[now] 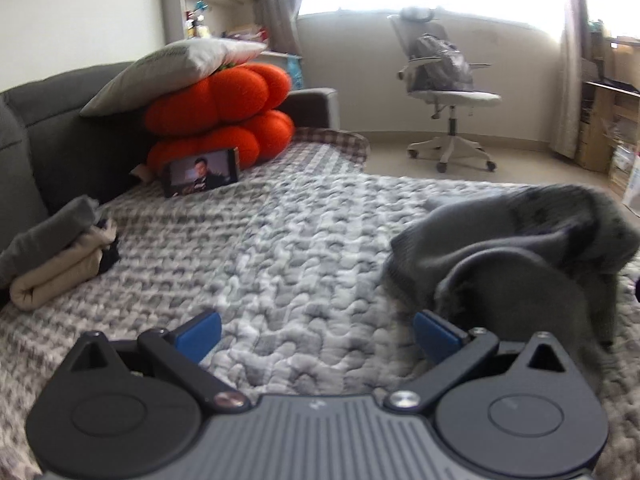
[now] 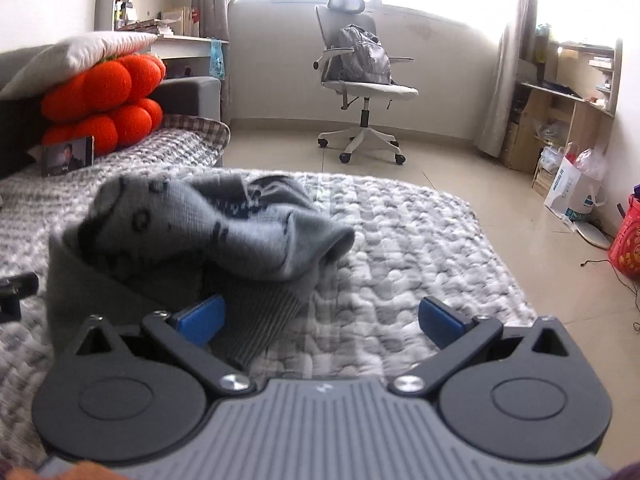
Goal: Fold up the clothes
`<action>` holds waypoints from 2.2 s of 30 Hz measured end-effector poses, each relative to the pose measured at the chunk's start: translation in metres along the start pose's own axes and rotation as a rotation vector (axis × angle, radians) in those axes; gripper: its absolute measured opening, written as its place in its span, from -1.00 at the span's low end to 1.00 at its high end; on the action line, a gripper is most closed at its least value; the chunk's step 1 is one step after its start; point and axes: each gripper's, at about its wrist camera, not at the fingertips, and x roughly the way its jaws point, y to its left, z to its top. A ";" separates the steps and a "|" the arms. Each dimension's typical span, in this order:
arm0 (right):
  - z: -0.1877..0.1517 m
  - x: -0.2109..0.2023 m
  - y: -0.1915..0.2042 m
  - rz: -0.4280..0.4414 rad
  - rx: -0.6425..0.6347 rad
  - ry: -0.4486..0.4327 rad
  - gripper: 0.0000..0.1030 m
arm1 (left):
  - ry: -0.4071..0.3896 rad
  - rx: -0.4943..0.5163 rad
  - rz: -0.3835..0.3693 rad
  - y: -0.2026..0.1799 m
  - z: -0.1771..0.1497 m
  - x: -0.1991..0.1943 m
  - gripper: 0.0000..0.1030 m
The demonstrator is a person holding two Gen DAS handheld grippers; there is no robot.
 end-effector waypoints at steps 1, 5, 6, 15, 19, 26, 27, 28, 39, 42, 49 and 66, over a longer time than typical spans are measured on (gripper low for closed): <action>0.003 -0.002 -0.002 0.000 -0.005 0.002 1.00 | -0.006 0.007 -0.011 -0.002 0.002 -0.002 0.99; 0.007 -0.003 0.003 0.016 -0.032 0.007 1.00 | -0.036 0.062 -0.072 -0.011 0.009 -0.012 0.99; 0.009 -0.003 0.004 0.024 -0.037 0.009 1.00 | -0.042 0.071 -0.080 -0.013 0.010 -0.013 0.99; 0.022 0.030 0.020 0.158 -0.046 0.035 0.84 | -0.036 0.098 -0.148 -0.032 0.018 -0.001 0.99; 0.019 0.060 0.022 0.223 0.014 0.150 -0.10 | 0.003 0.104 -0.152 -0.041 0.014 0.012 0.99; 0.042 0.038 0.031 0.192 -0.014 0.071 -0.83 | -0.033 0.103 -0.153 -0.046 0.025 0.013 0.99; 0.044 0.033 0.031 0.182 -0.018 0.055 -0.83 | -0.040 0.101 -0.159 -0.045 0.026 0.012 0.99; 0.046 0.028 0.030 0.170 -0.023 0.039 -0.85 | -0.043 0.100 -0.162 -0.045 0.026 0.011 0.99; 0.060 -0.028 0.027 0.024 -0.048 -0.091 -0.90 | -0.053 0.106 -0.168 -0.062 0.033 0.004 0.99; 0.062 -0.035 0.016 -0.001 -0.026 -0.114 -0.90 | -0.047 0.117 -0.165 -0.073 0.034 0.010 0.99; 0.047 -0.007 0.003 -0.023 0.014 -0.060 -0.55 | -0.036 0.136 -0.172 -0.082 0.028 0.031 0.99; 0.013 0.073 -0.013 0.169 0.196 0.086 0.48 | -0.170 0.152 -0.348 -0.040 0.021 0.003 -0.89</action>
